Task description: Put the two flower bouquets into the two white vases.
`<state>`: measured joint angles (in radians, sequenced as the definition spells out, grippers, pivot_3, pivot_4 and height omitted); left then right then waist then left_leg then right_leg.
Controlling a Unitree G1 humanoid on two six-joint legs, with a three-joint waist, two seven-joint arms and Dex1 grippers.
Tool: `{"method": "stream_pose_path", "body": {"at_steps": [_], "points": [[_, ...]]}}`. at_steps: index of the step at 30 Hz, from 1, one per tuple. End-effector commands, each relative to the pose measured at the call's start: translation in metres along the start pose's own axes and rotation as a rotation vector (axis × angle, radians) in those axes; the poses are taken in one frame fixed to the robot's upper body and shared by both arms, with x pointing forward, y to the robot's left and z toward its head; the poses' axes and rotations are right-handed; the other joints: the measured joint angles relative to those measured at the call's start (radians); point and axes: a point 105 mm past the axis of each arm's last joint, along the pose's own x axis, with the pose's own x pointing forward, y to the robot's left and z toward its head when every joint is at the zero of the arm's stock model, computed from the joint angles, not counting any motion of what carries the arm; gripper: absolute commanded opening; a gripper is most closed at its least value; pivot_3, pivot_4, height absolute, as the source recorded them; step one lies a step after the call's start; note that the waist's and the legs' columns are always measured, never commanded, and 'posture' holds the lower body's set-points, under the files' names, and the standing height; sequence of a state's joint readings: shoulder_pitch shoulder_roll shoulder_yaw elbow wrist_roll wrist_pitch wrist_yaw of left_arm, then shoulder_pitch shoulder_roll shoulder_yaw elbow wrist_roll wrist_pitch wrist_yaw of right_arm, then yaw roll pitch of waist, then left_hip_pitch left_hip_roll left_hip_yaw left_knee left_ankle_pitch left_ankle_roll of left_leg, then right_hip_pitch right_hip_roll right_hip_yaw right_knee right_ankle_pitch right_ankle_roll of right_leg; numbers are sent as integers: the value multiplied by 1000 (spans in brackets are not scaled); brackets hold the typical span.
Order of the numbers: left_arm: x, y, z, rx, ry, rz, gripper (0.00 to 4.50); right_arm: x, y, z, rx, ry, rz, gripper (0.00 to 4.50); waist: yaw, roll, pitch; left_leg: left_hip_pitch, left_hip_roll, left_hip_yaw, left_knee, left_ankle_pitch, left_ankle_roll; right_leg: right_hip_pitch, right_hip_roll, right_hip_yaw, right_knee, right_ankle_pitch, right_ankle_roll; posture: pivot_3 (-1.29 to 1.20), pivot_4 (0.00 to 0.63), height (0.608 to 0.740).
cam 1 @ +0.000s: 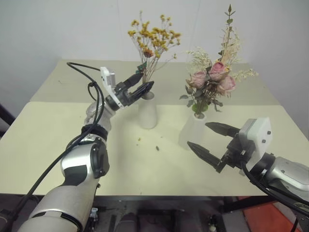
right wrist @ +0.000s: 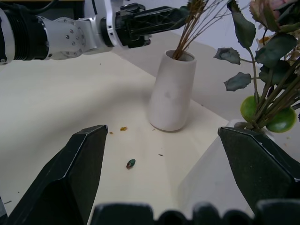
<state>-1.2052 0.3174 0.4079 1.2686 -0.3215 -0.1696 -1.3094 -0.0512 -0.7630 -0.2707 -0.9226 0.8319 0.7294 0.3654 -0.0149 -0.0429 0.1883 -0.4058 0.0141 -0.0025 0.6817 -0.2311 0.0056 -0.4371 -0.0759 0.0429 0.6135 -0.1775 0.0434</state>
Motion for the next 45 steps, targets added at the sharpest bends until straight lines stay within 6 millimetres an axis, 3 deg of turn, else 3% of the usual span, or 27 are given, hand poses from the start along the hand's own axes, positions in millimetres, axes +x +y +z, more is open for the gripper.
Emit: {"method": "stream_pose_path", "body": {"at_steps": [1,6,14,20,26,31,38,45], "points": [[-6,-9,10,76,17,-106,4468,1,0,6,-25,-38,6,4500,1,0,0,0,0,0,0,0,0,0,0,0,0,0,0,0,150,740],[-24,-9,3,133,173,-148,4468,4,-2,5,-28,-44,24,4500,0,0,0,0,0,0,0,0,0,0,0,0,0,0,-1,0,150,740],[-49,13,7,287,468,-43,4468,11,-5,3,-41,-55,51,4500,1,0,0,0,0,0,0,0,0,0,0,0,0,0,0,0,150,740],[-75,7,39,302,408,-72,4468,10,-6,3,-41,-49,54,4500,-1,0,0,0,1,0,0,0,0,0,0,0,1,0,-1,0,150,740],[-122,-23,56,367,501,-143,4468,-21,-16,-2,-70,51,37,4500,-1,0,0,0,2,0,0,0,0,-1,0,0,1,0,-1,0,150,740],[-149,-46,73,396,552,-102,4468,-61,-40,-2,-102,165,25,4500,5,0,-1,3,3,1,1,0,0,2,0,0,0,-2,2,0,150,740],[-161,-77,85,415,581,-59,4468,-103,-83,2,-167,334,-17,4500,3,-1,-1,14,4,2,-2,0,0,12,0,0,-2,-8,-1,0,150,740],[-163,-92,85,418,572,-6,4468,-109,-108,5,-207,393,-15,4500,0,0,-1,16,4,4,-3,0,0,13,0,0,-2,-9,-2,0,150,740]]}}
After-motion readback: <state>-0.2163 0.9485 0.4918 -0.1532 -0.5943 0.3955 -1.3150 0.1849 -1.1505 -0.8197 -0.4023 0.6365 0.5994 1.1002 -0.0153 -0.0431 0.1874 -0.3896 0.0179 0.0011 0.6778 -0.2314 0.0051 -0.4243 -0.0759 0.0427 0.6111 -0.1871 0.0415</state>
